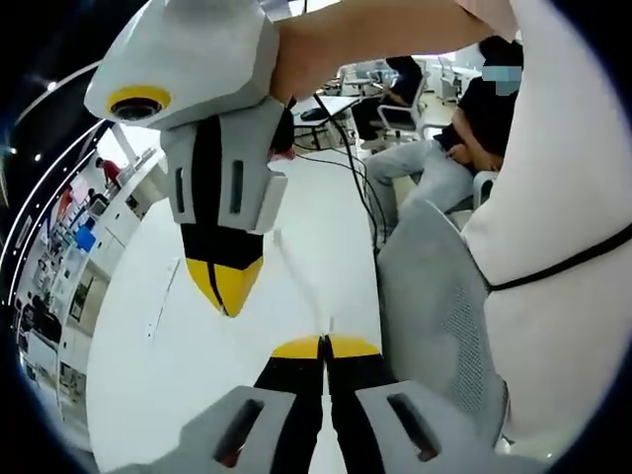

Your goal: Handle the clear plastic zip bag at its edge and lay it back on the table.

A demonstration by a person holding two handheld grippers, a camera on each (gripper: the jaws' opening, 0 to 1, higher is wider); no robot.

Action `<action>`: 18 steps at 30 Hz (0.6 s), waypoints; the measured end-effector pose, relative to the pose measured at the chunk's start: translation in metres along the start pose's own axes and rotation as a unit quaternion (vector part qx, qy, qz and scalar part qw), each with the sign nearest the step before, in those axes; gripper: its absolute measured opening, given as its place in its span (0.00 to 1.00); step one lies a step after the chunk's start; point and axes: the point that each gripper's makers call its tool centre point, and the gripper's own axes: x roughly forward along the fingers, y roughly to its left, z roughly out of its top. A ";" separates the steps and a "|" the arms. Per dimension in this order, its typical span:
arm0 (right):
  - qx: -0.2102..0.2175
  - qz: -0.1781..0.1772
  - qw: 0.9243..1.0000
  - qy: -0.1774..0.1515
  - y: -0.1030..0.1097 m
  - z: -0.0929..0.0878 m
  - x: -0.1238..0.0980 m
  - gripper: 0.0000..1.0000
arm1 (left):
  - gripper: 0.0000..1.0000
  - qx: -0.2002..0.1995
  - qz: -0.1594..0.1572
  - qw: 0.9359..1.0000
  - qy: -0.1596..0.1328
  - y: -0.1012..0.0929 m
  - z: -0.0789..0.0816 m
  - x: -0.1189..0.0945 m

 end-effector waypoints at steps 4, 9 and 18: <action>0.008 -0.016 1.000 -0.004 -0.007 0.001 -0.001 0.00 | 0.00 -0.006 -0.002 1.000 -0.004 -0.004 0.001 0.000; 0.018 -0.037 0.999 -0.011 -0.015 0.002 -0.001 0.00 | 0.00 -0.011 0.000 1.000 -0.008 -0.006 0.003 -0.001; 0.034 -0.063 0.997 -0.023 -0.026 0.005 -0.001 0.00 | 0.00 -0.015 0.001 1.000 -0.012 -0.007 0.005 -0.003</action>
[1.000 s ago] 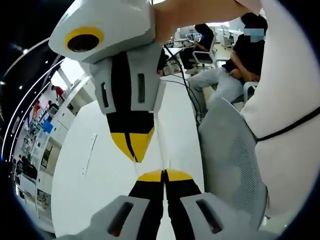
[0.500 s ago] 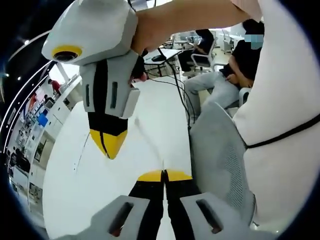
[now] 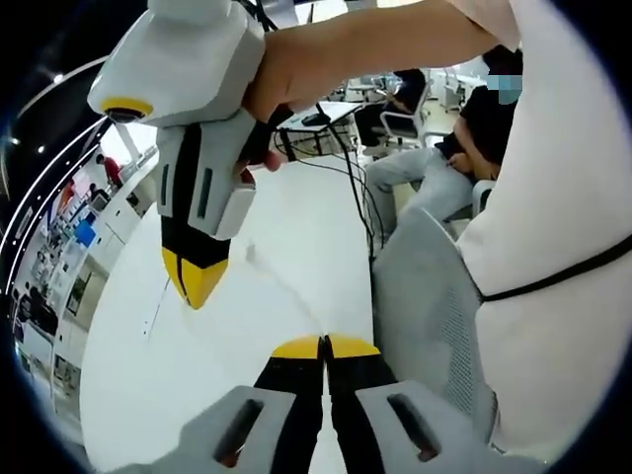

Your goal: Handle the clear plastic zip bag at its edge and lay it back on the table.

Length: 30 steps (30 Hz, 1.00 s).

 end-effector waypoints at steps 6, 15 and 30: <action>0.010 -0.015 1.000 -0.014 -0.005 0.005 0.000 0.00 | 0.00 -0.001 0.002 1.000 -0.001 0.000 0.000 -0.002; 0.016 -0.038 0.999 -0.029 -0.012 0.012 -0.003 0.00 | 0.00 -0.002 0.009 1.000 -0.002 0.003 -0.001 -0.006; 0.012 -0.059 0.997 -0.043 -0.017 0.018 -0.006 0.00 | 0.00 -0.009 0.022 1.000 -0.005 0.009 -0.005 -0.010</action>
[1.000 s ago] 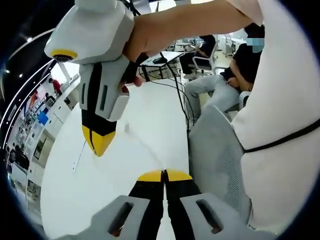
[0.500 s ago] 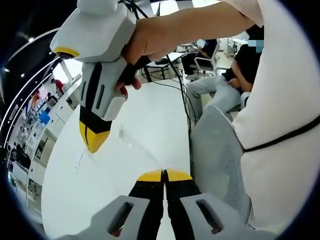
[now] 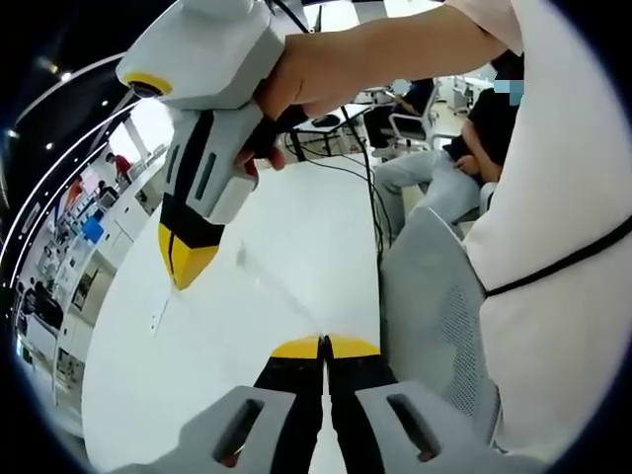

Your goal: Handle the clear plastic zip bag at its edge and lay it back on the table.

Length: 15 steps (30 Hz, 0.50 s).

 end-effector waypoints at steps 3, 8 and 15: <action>-0.005 -0.001 1.000 0.000 0.000 0.000 -0.002 0.00 | 0.00 -0.001 0.004 1.000 -0.003 0.001 0.001 -0.001; -0.018 -0.005 1.000 0.002 0.001 0.000 -0.005 0.00 | 0.00 0.002 0.014 1.000 -0.006 0.006 0.002 -0.002; -0.037 -0.013 0.999 0.001 0.001 0.002 -0.011 0.00 | 0.00 0.012 0.030 0.999 -0.013 0.014 0.007 -0.006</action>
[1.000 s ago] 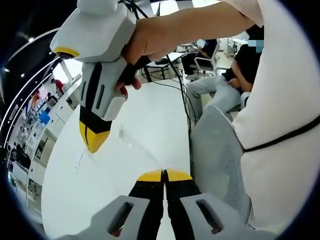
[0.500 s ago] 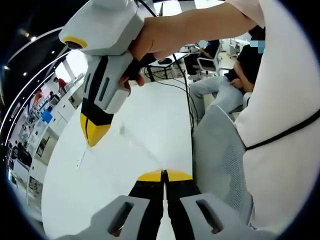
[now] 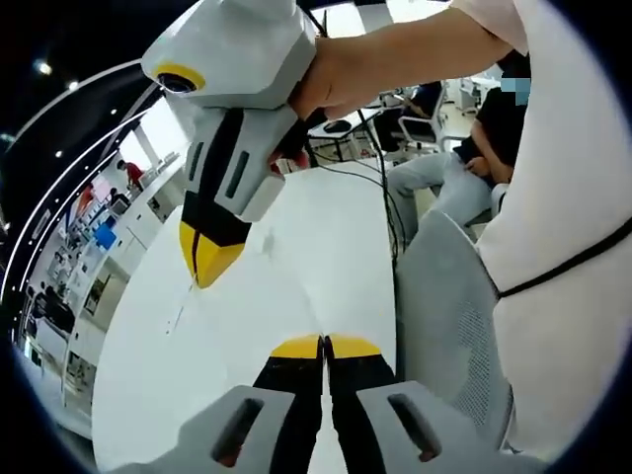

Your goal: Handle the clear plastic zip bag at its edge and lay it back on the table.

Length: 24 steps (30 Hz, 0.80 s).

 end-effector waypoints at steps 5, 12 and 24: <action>-0.017 -0.006 1.000 0.003 0.000 0.002 -0.003 0.00 | 0.00 0.001 0.010 1.000 -0.007 0.006 0.004 -0.003; -0.037 -0.015 0.999 0.003 -0.001 0.004 -0.007 0.00 | 0.00 0.005 0.026 1.000 -0.018 0.015 0.010 -0.008; -0.052 -0.029 0.998 0.004 -0.011 0.004 -0.011 0.00 | 0.01 -0.003 0.056 0.998 -0.036 0.030 0.016 -0.021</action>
